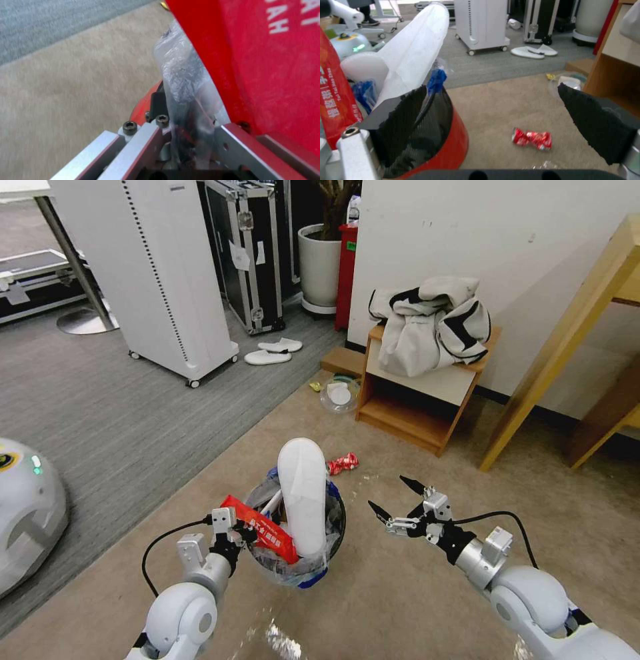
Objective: Pick up the trash bin and place the garbage on the floor into it.
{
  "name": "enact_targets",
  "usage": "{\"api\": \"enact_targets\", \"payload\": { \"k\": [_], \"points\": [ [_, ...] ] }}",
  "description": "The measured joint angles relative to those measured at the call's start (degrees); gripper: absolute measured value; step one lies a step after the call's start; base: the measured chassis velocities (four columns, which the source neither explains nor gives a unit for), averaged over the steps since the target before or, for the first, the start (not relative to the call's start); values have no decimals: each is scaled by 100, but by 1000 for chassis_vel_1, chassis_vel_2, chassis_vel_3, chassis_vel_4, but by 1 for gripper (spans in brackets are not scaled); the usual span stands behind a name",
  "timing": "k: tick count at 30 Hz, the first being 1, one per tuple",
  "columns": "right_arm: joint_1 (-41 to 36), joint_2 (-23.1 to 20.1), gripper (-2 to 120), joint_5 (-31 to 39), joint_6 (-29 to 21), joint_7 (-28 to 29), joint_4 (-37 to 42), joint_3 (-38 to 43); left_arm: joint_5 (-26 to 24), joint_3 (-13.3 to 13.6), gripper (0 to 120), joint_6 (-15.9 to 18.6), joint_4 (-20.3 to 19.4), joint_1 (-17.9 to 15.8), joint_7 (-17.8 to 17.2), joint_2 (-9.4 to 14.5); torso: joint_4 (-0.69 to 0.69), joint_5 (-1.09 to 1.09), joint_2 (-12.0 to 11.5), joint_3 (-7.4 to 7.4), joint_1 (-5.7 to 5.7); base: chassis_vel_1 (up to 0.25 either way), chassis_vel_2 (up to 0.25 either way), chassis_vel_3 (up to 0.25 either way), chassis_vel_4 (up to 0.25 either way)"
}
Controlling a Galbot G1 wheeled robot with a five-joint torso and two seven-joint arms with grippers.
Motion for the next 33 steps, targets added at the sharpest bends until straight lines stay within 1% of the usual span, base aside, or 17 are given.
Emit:
{"api": "enact_targets", "payload": {
  "k": [2,3,8,9,10,11,13,15,16,17,19,20,22,23,25,33],
  "points": [
    [8,9,100,-1,2,7,-7,-7,0,-39,1,-9,4,16,-1,4,1,-1,0,-1,0,-253,239,256,-245],
    [12,24,100,-4,2,14,-15,-20,0,-89,1,-13,10,37,-2,12,3,1,0,1,1,-262,272,282,-262],
    [18,39,100,-14,6,21,-29,-24,1,-166,1,-16,16,70,-5,34,-1,-1,0,0,0,-288,294,291,-291],
    [20,43,100,-15,27,21,-35,-32,0,-184,1,-21,16,75,-6,31,1,3,0,0,0,-332,346,322,-325],
    [20,43,100,-15,27,21,-35,-32,0,-184,1,-21,16,75,-6,31,1,3,0,0,0,-332,346,322,-325],
    [20,44,100,-26,43,23,-38,-49,0,-191,1,-22,14,83,-10,26,0,-3,0,0,1,-332,331,358,-342],
    [20,47,100,-38,70,26,-43,-62,0,-190,1,-22,14,87,-11,21,-1,-3,0,0,0,-325,331,358,-368],
    [17,61,100,-60,123,39,-52,-112,0,-192,1,-30,6,98,-14,11,2,4,0,0,1,-366,363,365,-351],
    [17,61,100,-60,123,39,-52,-112,0,-192,1,-30,6,98,-14,11,2,4,0,0,1,-370,369,364,-351],
    [3,66,100,-62,191,44,-52,-139,1,-195,1,-34,5,102,-16,9,1,-4,0,0,1,-370,369,363,-384],
    [-8,69,100,-70,218,44,-55,-147,1,-196,1,-34,5,104,-17,9,0,-1,0,2,3,-371,325,363,-330],
    [-16,71,100,-82,237,44,-61,-147,1,-199,1,-35,0,104,-19,9,2,4,0,1,2,-371,309,311,-330],
    [-26,75,100,-103,263,45,-67,-148,6,-215,1,-42,-4,101,-34,5,3,0,0,3,6,-268,227,245,-242],
    [-48,75,100,-114,271,44,-67,-148,6,-213,1,-41,-3,105,-62,-6,2,-3,-1,3,6,-202,227,130,-139],
    [-63,74,100,-123,276,44,-67,-146,7,-214,1,-41,-4,107,-74,-17,0,0,0,2,5,-61,136,130,-139],
    [-163,86,100,-277,310,6,-132,-159,73,-231,1,-40,-51,173,-85,-85,0,0,1,-3,-2,32,-40,-32,38]
  ]
}}
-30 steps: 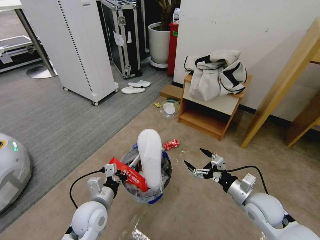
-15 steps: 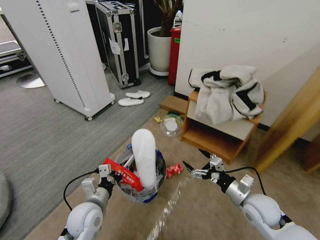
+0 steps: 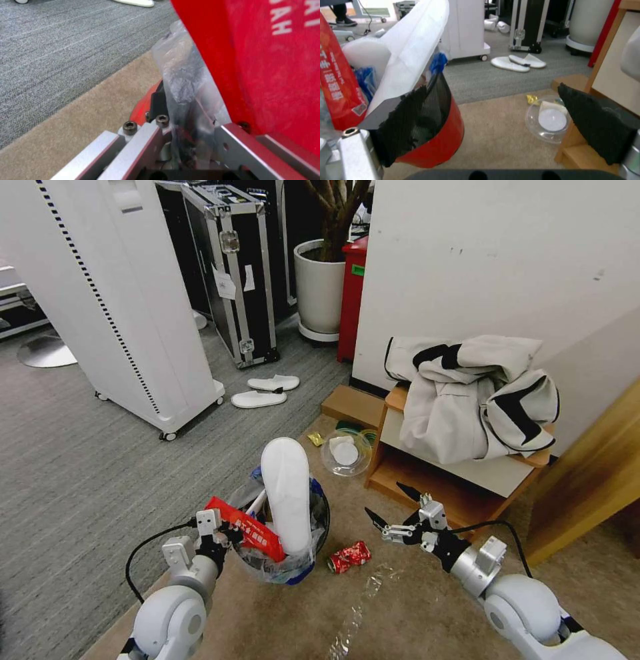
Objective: Pick up the trash bin and place the garbage on the floor into it.
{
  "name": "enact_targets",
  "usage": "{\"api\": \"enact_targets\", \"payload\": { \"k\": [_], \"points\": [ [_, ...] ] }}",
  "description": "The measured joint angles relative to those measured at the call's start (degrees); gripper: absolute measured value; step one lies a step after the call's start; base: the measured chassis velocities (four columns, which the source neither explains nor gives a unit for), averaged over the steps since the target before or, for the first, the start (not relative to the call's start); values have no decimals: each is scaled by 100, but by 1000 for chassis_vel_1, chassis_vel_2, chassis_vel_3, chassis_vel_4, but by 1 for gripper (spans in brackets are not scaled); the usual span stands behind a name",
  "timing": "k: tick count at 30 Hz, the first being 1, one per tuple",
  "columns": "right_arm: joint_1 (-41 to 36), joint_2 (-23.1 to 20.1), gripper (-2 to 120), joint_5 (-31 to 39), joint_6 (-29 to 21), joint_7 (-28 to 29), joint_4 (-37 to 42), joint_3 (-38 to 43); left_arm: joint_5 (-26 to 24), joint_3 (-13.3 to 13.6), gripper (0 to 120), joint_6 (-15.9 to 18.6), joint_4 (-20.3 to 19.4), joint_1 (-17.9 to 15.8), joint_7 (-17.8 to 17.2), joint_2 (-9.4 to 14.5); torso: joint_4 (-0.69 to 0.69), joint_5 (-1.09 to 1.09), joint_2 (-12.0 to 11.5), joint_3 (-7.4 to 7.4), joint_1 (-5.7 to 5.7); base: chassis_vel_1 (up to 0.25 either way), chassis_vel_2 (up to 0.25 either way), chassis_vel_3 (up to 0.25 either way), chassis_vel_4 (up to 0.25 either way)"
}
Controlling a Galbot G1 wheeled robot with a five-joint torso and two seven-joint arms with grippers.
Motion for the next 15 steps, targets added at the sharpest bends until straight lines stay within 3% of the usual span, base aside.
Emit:
{"api": "enact_targets", "payload": {
  "k": [15],
  "points": [
    [-222,-61,100,-172,-30,-184,-80,138,153,-154,1,-1,-66,154,-5,-70,1,0,0,2,2,3,-5,-7,3]
  ]
}}
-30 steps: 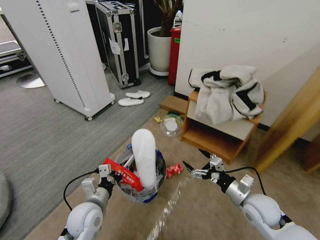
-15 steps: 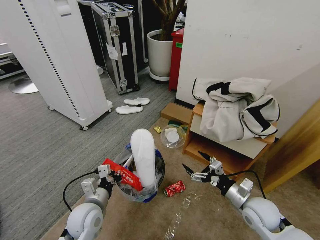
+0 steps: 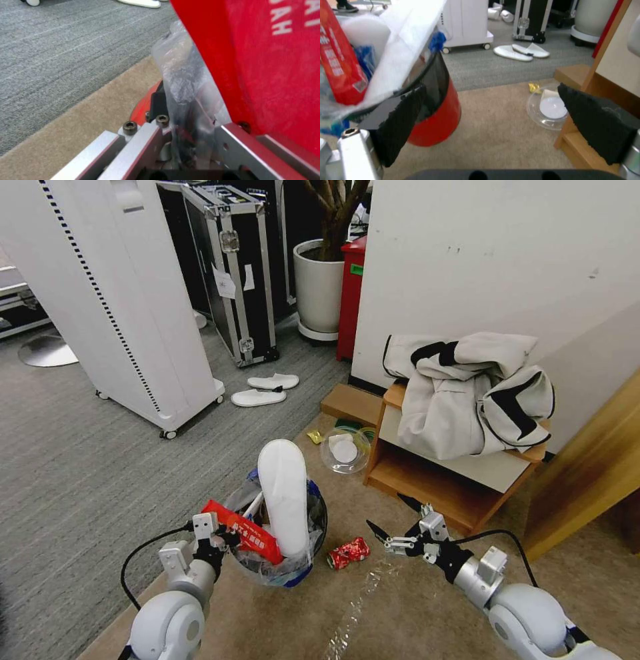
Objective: Pick up the trash bin and place the garbage on the floor into it.
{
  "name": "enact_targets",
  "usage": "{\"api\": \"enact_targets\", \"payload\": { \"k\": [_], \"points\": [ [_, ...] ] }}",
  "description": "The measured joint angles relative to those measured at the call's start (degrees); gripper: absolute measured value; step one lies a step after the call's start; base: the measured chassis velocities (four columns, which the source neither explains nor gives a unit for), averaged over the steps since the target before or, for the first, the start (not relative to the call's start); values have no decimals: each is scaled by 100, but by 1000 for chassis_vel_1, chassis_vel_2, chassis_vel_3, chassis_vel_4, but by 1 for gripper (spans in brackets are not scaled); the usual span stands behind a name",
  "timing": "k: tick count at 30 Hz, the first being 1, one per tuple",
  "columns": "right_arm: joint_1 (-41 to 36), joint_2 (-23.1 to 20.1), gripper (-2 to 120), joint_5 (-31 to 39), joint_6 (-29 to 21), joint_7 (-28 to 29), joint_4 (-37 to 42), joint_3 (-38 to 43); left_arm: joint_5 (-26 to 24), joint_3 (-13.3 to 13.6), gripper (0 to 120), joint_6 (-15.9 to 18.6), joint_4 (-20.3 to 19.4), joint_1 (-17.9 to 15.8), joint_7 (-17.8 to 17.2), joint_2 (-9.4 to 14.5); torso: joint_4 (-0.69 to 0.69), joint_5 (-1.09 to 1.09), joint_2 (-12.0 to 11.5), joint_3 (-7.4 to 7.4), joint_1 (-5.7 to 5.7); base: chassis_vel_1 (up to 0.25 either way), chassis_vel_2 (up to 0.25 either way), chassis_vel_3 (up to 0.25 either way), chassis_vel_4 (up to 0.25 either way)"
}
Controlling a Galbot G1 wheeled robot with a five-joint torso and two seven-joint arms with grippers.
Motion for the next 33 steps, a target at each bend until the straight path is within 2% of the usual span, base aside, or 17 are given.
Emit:
{"api": "enact_targets", "payload": {
  "k": [12,21,33],
  "points": [
    [402,-147,100,2,-158,-15,-386,-350,-20,-144,1,-3,25,12,-54,21,0,0,0,0,1,0,0,0,0],
    [956,-528,100,191,-515,27,-815,-891,-287,-207,1,25,2,-145,-95,162,0,0,0,1,1,0,0,0,0],
    [1343,-522,100,415,-809,8,-1471,-1333,-284,-263,1,32,147,-327,-141,188,-1,1,-1,1,1,0,0,0,0]
  ]
}}
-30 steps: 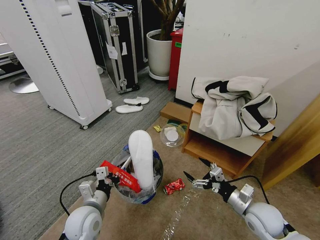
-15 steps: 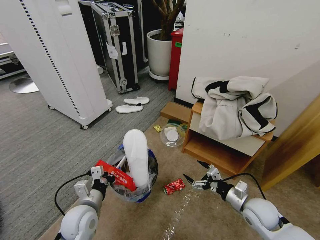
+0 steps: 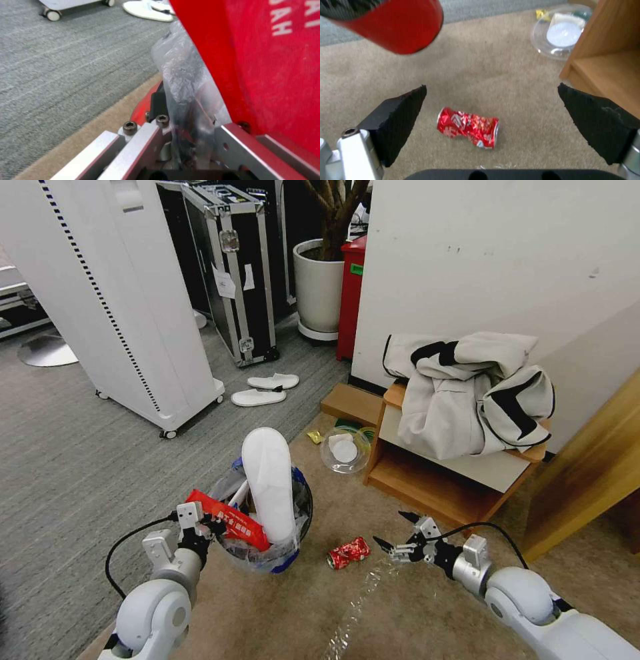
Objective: Pick up the trash bin and place the garbage on the floor into it.
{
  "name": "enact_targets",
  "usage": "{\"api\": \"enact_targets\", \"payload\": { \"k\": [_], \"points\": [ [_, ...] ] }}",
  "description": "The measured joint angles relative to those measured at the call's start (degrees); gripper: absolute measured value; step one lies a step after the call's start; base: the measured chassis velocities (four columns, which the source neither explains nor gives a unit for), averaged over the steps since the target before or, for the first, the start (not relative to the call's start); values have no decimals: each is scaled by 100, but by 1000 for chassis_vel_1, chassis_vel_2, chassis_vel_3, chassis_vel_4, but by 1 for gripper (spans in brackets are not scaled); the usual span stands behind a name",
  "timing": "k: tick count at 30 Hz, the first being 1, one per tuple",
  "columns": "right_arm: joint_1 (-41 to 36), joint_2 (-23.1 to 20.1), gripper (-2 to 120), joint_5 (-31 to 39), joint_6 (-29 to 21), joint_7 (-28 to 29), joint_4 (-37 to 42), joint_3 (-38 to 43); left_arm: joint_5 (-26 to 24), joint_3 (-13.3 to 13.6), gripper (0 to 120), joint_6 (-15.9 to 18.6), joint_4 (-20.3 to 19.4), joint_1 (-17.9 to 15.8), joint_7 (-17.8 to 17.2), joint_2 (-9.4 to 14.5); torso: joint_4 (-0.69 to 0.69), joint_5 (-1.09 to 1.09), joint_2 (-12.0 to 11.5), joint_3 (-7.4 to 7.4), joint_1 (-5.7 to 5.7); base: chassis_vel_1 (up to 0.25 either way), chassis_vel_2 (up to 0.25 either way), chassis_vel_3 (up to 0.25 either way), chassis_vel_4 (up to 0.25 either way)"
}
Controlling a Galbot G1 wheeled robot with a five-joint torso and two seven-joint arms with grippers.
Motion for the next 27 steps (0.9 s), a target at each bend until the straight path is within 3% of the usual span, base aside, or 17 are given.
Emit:
{"api": "enact_targets", "payload": {
  "k": [12,17,27],
  "points": [
    [850,46,100,-79,-347,-199,-683,-837,33,-53,1,-4,220,-138,-49,-8,1,0,0,0,0,0,0,0,0],
    [1702,-10,100,-173,-739,-439,-1185,-1636,4,-118,1,-32,314,-187,-5,-59,0,-1,0,0,0,0,0,0,0],
    [3018,165,100,-369,-842,-985,-2087,-2836,4,-142,1,-98,472,-225,80,-194,1,-1,0,0,0,0,0,0,0]
  ]
}}
